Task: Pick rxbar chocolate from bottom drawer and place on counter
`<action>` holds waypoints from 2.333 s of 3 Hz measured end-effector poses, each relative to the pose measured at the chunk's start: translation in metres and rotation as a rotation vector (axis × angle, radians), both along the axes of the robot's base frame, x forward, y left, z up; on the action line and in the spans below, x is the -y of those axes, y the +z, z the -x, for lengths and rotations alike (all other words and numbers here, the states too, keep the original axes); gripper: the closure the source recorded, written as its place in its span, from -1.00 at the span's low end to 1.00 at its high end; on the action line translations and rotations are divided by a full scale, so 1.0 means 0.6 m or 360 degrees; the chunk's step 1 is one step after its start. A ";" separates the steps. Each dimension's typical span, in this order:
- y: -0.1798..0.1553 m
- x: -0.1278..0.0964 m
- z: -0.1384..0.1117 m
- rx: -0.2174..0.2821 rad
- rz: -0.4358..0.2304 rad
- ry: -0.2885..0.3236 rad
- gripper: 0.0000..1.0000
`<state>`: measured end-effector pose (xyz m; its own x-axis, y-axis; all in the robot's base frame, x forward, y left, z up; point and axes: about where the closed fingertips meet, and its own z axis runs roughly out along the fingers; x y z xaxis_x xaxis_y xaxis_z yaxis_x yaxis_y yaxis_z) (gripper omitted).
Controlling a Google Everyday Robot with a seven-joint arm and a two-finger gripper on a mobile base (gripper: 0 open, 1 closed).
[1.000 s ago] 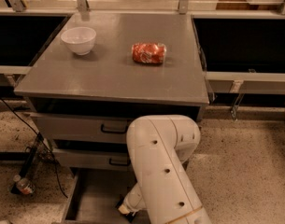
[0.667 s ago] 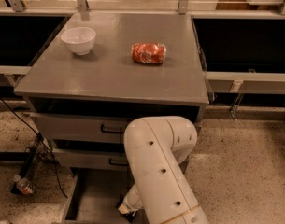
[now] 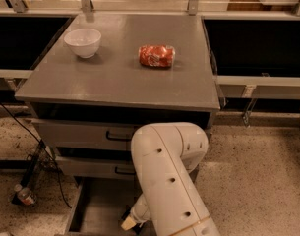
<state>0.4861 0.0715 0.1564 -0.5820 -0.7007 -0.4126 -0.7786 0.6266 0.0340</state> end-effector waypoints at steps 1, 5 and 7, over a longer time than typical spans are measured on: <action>-0.013 -0.003 0.003 -0.0027 0.0013 0.0007 -0.59; -0.062 -0.005 0.024 -0.0139 0.0025 0.0010 -0.40; -0.081 -0.003 0.040 -0.0180 0.0029 0.0019 -0.32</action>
Offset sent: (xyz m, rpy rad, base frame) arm -0.0022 0.0018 -0.0207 -0.0180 0.0452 0.0027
